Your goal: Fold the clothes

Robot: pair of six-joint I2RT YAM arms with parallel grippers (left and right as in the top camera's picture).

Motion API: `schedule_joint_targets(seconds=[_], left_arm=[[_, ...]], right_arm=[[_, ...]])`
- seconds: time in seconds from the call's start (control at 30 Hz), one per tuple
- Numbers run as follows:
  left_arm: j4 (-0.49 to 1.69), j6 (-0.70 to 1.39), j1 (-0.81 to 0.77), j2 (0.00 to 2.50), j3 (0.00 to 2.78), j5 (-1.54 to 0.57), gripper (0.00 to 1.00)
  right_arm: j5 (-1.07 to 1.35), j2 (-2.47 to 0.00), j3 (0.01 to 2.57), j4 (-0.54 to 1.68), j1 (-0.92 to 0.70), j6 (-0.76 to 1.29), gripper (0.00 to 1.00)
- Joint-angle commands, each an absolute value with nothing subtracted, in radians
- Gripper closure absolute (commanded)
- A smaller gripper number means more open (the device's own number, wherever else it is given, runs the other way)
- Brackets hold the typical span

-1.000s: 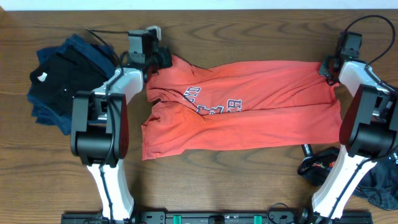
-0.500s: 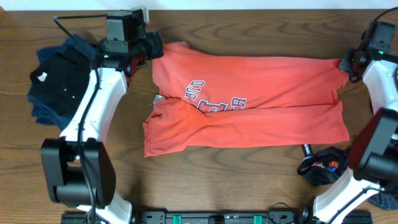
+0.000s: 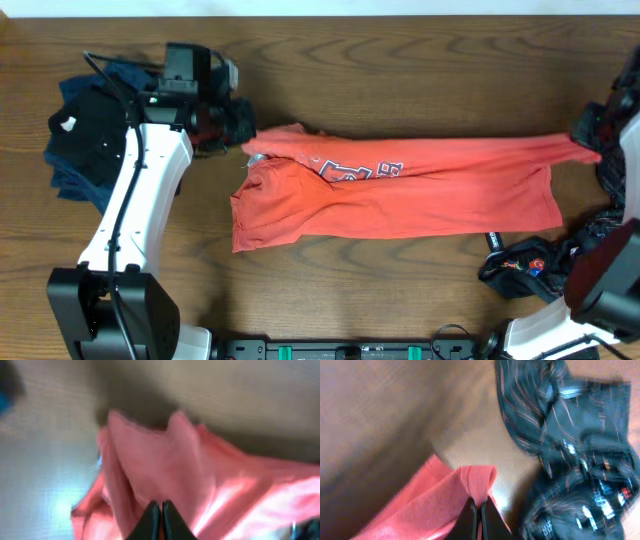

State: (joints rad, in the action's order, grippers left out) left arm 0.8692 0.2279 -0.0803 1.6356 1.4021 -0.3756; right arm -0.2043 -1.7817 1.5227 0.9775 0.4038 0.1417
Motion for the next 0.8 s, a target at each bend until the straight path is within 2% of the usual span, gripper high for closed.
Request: schedule_joint_targets(seconds=[0.0, 0.23, 0.77], left_arm=[[0.954, 0.194, -0.075, 1.620, 1.411, -0.371, 0.94], [1.103, 0.176, -0.076, 1.620, 1.386, -0.370, 0.94], [1.121, 0.176, -0.076, 1.620, 1.219, -0.320, 0.94]], right_arm=[[-0.228, -1.769, 1.515, 1.028, 0.419, 0.156, 0.99], [-0.228, -1.769, 1.474, 1.091, 0.420, 0.156, 0.99], [-0.209, -1.769, 1.441, 1.197, 0.421, 0.156, 0.99]])
